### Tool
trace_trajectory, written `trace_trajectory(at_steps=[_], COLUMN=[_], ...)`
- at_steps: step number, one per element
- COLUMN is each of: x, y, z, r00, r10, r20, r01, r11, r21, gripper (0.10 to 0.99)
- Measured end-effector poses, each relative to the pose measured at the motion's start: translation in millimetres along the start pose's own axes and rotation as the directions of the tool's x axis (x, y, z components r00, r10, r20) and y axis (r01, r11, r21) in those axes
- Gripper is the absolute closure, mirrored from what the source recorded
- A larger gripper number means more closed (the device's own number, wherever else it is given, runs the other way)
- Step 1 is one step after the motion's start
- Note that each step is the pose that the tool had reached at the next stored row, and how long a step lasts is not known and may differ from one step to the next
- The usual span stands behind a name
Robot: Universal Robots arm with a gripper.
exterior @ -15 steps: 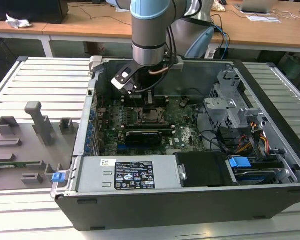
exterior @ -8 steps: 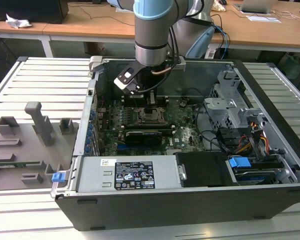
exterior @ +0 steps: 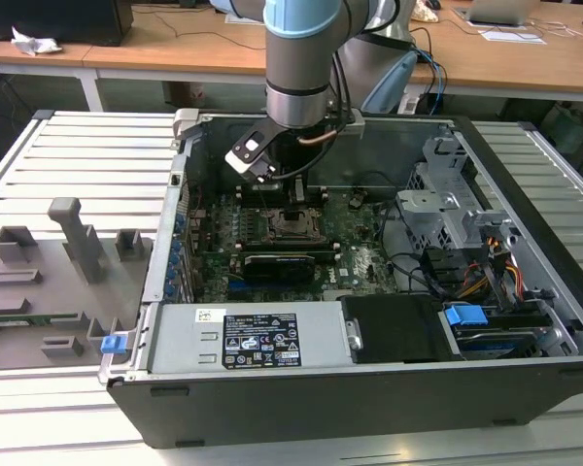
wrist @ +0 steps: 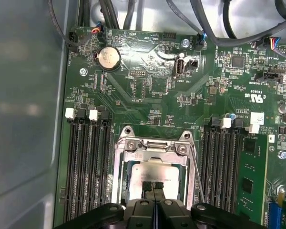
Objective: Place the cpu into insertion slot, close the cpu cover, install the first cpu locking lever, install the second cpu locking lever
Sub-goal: 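Install the first cpu locking lever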
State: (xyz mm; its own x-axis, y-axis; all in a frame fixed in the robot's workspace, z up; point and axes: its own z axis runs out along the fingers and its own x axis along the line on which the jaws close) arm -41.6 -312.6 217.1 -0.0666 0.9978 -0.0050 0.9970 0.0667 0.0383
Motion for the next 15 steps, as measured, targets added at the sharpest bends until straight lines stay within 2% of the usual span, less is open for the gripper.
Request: trace_trajectory(at_steps=[2,5,13,15], x=[0.0,-0.1,0.4,0.4], y=[0.2,0.6,1.3,1.5], z=[-4.3,-15.3,-32.2,-38.5], r00=[1.0,1.0,1.0,1.0], r10=[0.0,0.0,0.0,0.0], r20=[-0.0001,0.0019,0.0075,0.0087], r01=[0.0,0.0,0.0,0.0], r11=[1.0,1.0,1.0,1.0], r21=[0.0,0.0,0.0,0.001], gripper=[0.98,0.98,0.98,0.98])
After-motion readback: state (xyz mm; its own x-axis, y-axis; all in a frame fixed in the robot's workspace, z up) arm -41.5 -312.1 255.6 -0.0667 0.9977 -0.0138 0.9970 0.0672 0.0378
